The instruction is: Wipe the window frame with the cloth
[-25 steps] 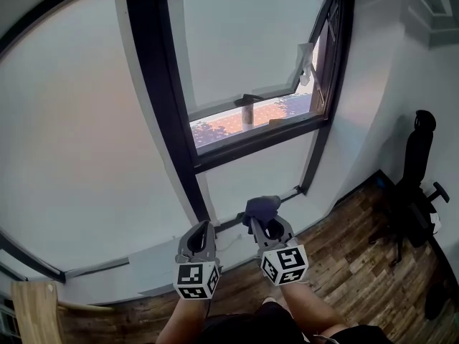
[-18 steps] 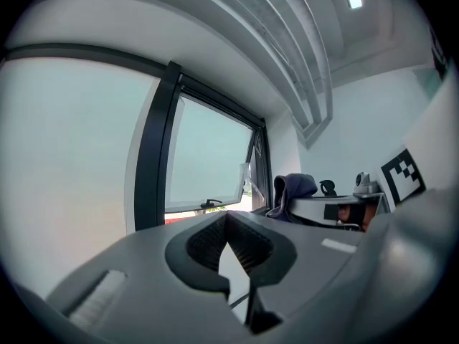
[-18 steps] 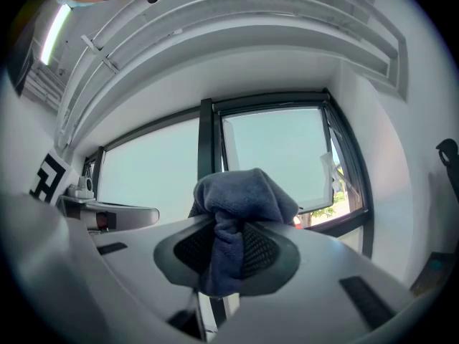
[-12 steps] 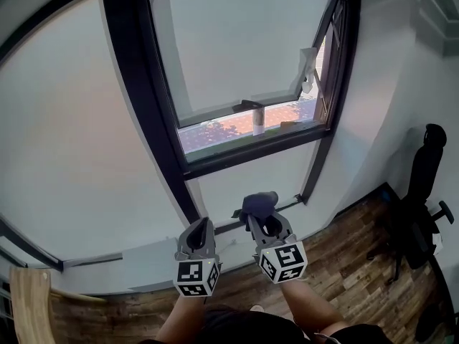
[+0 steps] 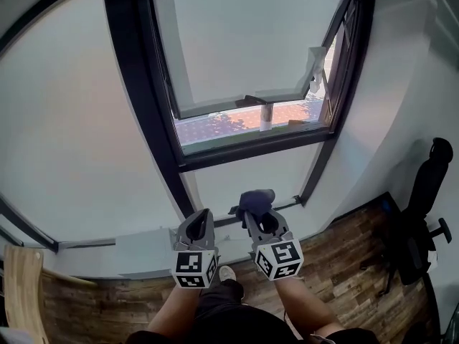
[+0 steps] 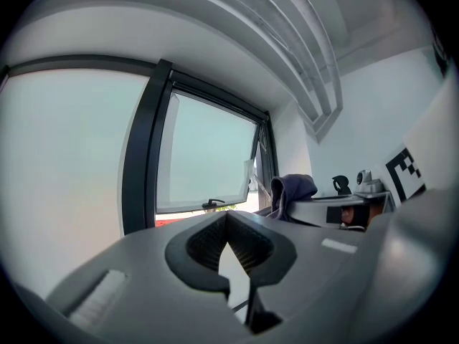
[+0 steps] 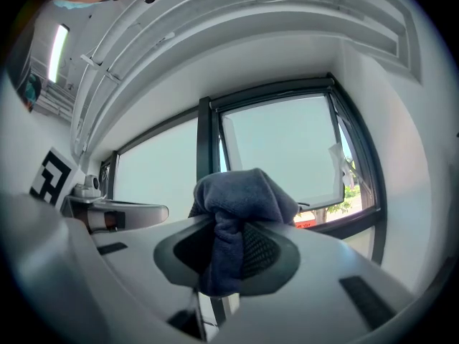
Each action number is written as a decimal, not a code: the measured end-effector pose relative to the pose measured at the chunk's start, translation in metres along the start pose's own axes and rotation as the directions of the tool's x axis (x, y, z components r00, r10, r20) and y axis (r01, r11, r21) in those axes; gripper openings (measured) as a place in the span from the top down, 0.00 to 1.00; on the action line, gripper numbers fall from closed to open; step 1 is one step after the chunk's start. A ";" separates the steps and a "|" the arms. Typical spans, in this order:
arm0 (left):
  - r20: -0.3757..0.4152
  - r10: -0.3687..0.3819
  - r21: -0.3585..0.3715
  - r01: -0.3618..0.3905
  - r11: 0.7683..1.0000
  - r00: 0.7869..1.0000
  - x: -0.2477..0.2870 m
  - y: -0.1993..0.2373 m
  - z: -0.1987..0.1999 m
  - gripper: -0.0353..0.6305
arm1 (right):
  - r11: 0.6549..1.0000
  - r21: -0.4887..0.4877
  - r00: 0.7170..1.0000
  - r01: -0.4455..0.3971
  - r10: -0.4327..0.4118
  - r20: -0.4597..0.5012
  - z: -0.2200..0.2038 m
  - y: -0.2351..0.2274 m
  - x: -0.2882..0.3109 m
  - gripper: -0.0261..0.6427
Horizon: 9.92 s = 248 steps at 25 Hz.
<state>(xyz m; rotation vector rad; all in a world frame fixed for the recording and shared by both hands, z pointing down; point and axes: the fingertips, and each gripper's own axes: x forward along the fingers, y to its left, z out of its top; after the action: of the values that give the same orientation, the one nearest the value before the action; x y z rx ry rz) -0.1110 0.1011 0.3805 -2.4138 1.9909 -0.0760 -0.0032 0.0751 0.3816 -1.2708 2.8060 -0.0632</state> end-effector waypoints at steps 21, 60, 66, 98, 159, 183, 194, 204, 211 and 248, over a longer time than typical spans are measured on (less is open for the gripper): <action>0.009 0.073 -0.071 -0.072 0.995 0.997 0.121 0.060 -0.021 0.94 | 0.998 -0.046 0.998 -0.039 0.037 -0.041 -0.014 -0.073 0.123 0.85; -0.118 0.488 -0.073 -0.498 0.864 0.865 0.162 0.225 -0.069 0.94 | 0.853 -0.152 0.813 -0.500 0.401 -0.422 -0.155 0.022 0.406 0.85; -0.151 0.488 -0.083 -0.503 0.860 0.860 0.157 0.231 -0.083 0.94 | 0.881 -0.218 0.814 -0.419 0.258 -0.521 -0.171 0.022 0.425 0.85; -0.173 0.459 -0.145 -0.483 0.863 0.872 0.178 0.215 -0.100 0.94 | 0.799 -0.247 0.728 -0.549 0.312 -0.610 -0.175 -0.002 0.423 0.85; -0.252 0.108 -0.112 -0.140 0.984 0.962 0.287 0.095 -0.122 0.94 | 0.945 -0.282 0.840 -0.165 -0.015 -0.542 -0.153 -0.237 0.351 0.85; -0.259 0.004 -0.120 -0.036 0.992 0.966 0.323 0.058 -0.125 0.94 | 0.965 -0.262 0.834 -0.017 -0.131 -0.536 -0.163 -0.306 0.321 0.86; -0.265 -0.031 -0.115 0.001 0.993 0.964 0.338 0.042 -0.128 0.94 | 0.955 -0.292 0.827 0.044 -0.198 -0.526 -0.159 -0.344 0.312 0.85; -0.270 -0.055 -0.121 0.022 0.992 0.961 0.348 0.034 -0.131 0.94 | 0.939 -0.332 0.810 0.092 -0.264 -0.523 -0.157 -0.375 0.303 0.86; -0.273 -0.064 -0.118 0.033 0.993 0.960 0.354 0.031 -0.134 0.94 | 0.926 -0.356 0.797 0.124 -0.307 -0.521 -0.156 -0.393 0.298 0.86; -0.310 -0.137 -0.121 0.104 0.987 0.941 0.377 0.012 -0.150 0.94 | 0.853 -0.433 0.704 0.292 -0.498 -0.506 -0.143 -0.489 0.269 0.89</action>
<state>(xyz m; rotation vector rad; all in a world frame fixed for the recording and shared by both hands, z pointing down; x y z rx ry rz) -0.0585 -0.2680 0.5409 -2.7398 2.0045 -0.3987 0.1759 -0.4476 0.5448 -2.3121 3.0405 -0.0330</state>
